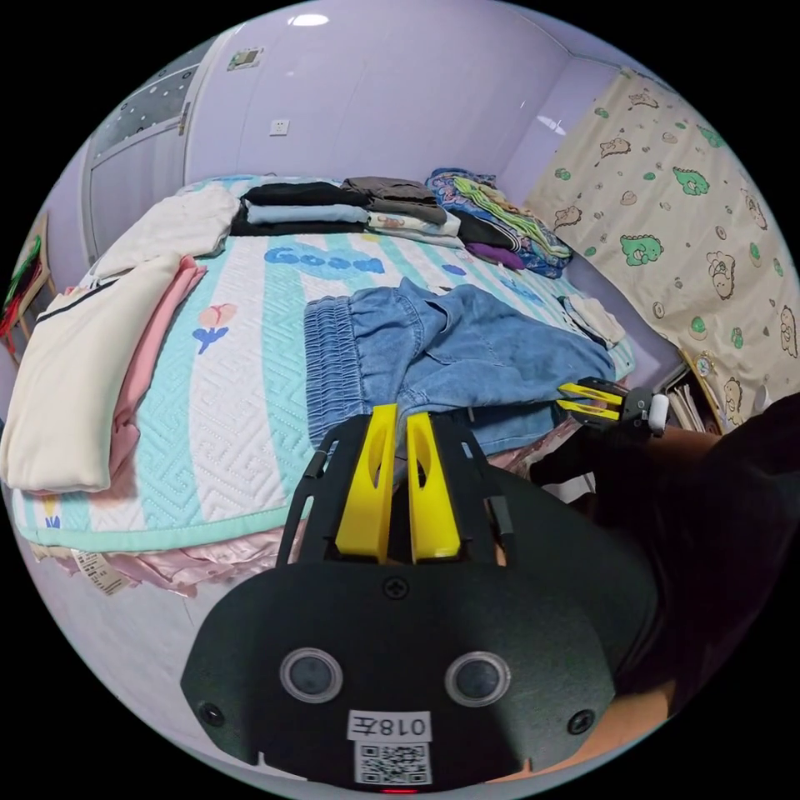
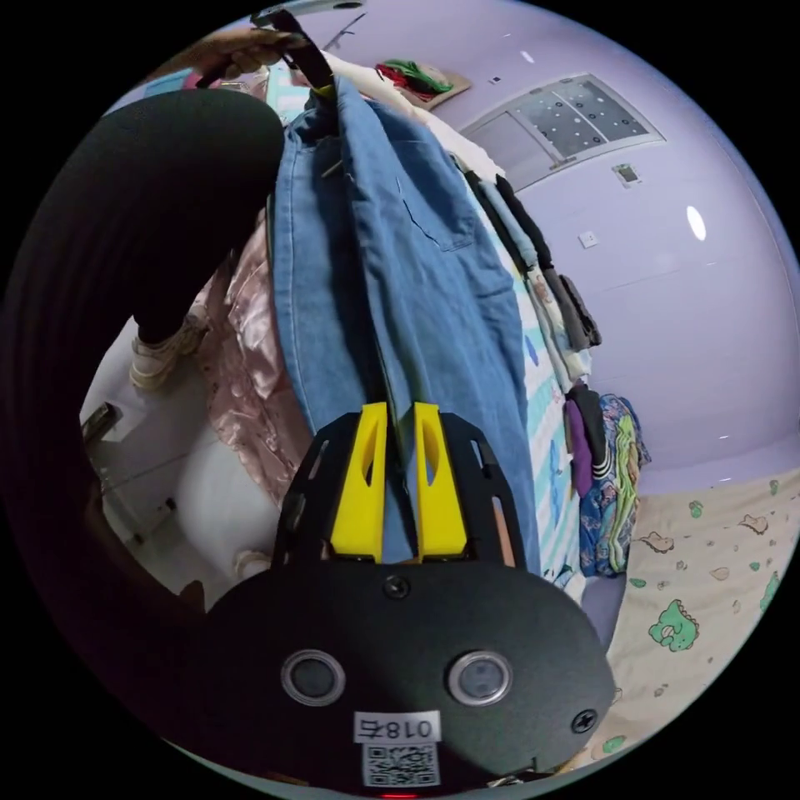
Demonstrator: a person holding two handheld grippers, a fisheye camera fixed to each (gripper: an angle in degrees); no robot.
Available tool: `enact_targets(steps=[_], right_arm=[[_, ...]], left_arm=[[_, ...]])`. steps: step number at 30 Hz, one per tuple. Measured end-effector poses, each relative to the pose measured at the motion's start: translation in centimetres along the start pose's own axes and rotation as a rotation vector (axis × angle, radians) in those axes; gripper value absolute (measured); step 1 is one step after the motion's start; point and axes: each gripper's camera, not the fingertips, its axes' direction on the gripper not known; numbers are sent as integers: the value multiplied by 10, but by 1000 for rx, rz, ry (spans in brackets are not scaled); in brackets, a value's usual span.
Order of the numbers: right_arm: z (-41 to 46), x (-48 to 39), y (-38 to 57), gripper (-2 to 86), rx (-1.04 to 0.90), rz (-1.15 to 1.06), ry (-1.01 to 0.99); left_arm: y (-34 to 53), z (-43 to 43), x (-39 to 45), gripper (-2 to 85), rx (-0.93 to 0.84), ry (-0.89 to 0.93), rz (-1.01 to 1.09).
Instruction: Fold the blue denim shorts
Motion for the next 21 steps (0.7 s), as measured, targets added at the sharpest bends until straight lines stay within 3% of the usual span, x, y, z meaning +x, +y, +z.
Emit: enact_targets(steps=[9, 15, 21], right_arm=[[10, -6, -23, 6, 2, 46, -91], [-18, 4, -22, -1, 108, 66, -206], [34, -27, -36, 5, -4, 12, -231]], left_arm=[[5, -3, -5, -4, 19, -1, 18], [22, -21, 9, -3, 74, -105, 195], [37, 23, -7, 9, -15, -112, 184]])
